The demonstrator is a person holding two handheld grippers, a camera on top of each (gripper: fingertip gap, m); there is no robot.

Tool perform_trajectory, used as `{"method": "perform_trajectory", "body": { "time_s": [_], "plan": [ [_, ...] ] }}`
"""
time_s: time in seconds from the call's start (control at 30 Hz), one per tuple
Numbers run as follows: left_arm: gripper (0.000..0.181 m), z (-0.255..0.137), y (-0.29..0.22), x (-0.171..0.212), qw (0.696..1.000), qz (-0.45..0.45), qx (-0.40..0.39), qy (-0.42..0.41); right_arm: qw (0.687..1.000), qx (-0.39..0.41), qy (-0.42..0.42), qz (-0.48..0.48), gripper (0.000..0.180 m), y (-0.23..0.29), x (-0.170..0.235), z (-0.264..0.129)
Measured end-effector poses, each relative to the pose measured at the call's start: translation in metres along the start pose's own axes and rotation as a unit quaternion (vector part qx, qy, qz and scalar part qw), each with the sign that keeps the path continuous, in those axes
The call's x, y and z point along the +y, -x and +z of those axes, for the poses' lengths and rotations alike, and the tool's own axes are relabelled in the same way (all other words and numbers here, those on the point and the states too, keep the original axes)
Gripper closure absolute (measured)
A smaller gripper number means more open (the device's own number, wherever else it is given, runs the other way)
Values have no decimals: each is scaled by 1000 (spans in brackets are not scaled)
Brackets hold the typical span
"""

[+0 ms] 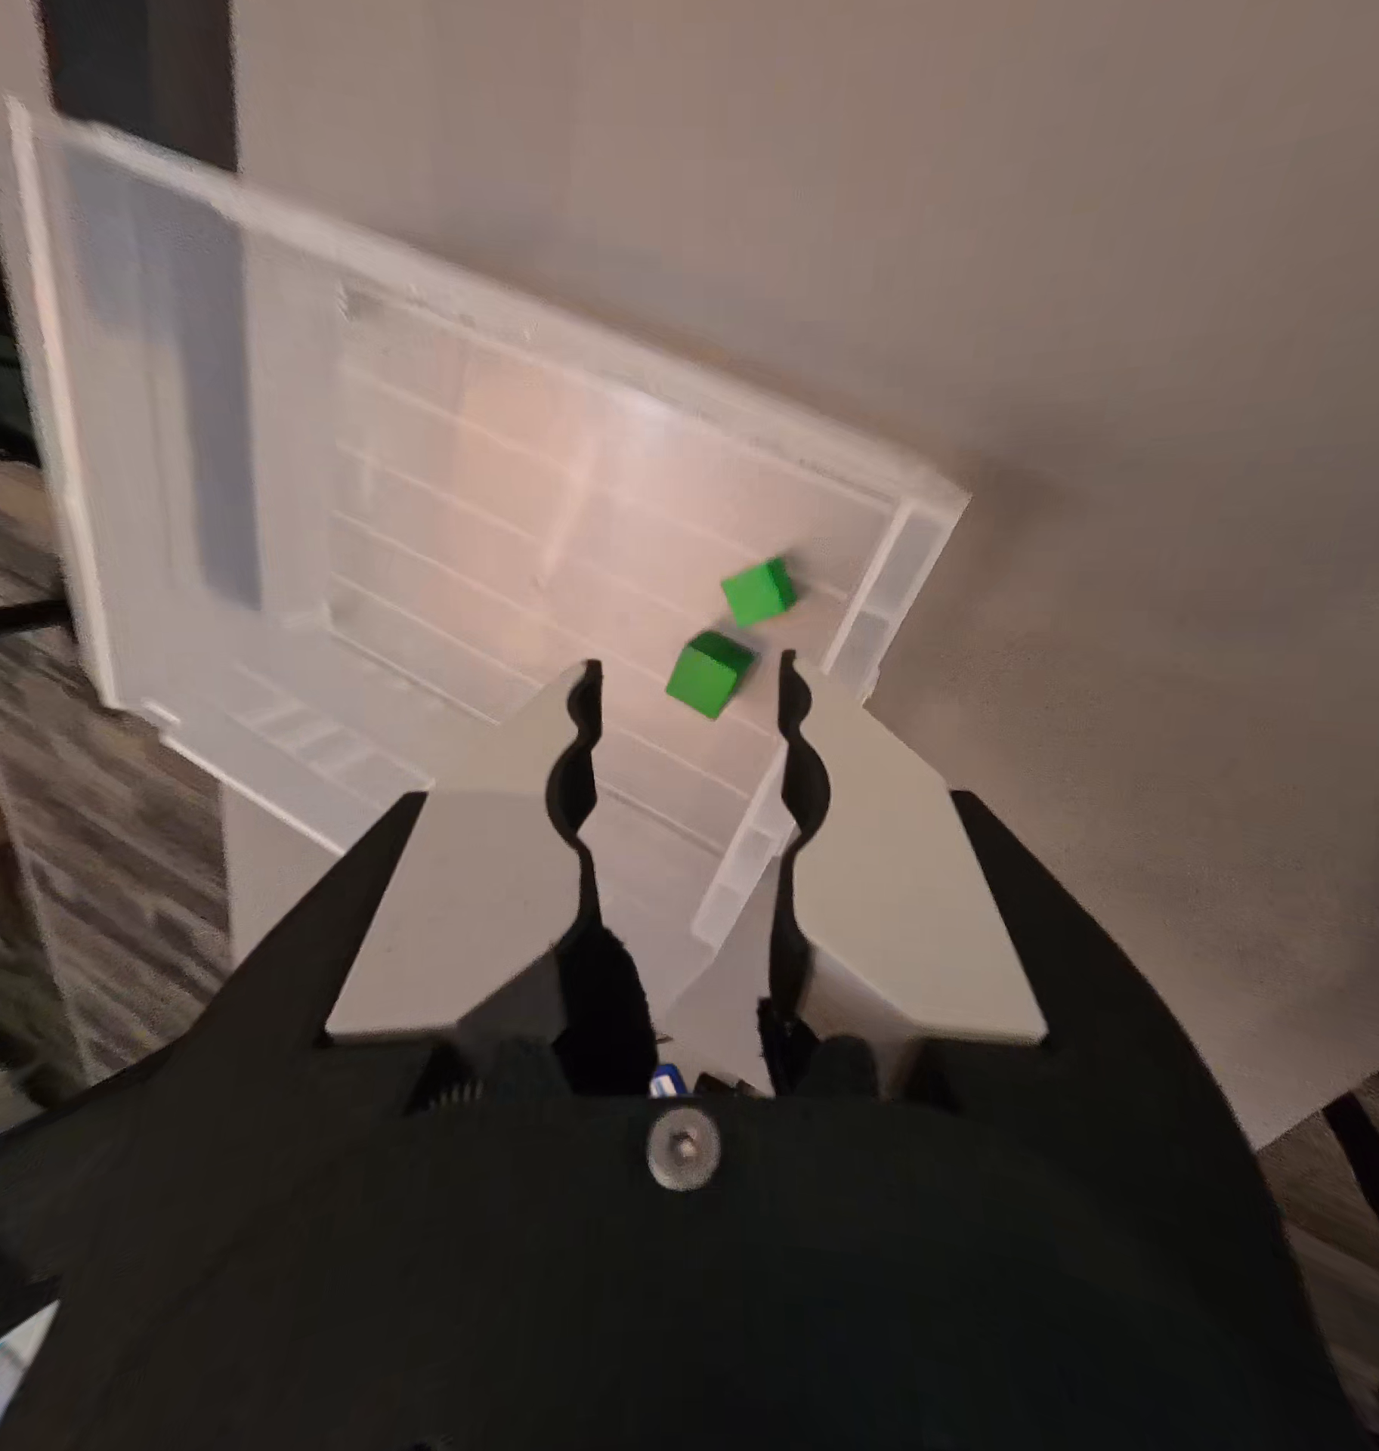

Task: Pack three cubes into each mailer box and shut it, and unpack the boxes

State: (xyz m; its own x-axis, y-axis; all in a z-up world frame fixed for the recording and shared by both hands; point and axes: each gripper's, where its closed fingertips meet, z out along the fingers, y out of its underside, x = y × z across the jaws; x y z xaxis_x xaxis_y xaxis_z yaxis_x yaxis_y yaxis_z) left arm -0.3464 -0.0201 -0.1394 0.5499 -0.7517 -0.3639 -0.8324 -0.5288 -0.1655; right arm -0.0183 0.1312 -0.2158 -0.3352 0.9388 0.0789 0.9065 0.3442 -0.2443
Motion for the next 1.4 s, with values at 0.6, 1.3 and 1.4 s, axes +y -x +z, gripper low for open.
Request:
{"method": "perform_trajectory", "body": {
  "time_s": [0.6,1.3,1.4],
  "plan": [
    [151,89,-6,50,988,102,81,88,1000,-4,-7,8,143,1,0,0],
    [155,-42,-76,-183,967,138,16,-212,1000,-6,0,8,143,3,-4,1],
    [155,-25,-106,-243,960,157,50,-228,1000,-5,-1,11,143,3,-4,2]
  ]
}}
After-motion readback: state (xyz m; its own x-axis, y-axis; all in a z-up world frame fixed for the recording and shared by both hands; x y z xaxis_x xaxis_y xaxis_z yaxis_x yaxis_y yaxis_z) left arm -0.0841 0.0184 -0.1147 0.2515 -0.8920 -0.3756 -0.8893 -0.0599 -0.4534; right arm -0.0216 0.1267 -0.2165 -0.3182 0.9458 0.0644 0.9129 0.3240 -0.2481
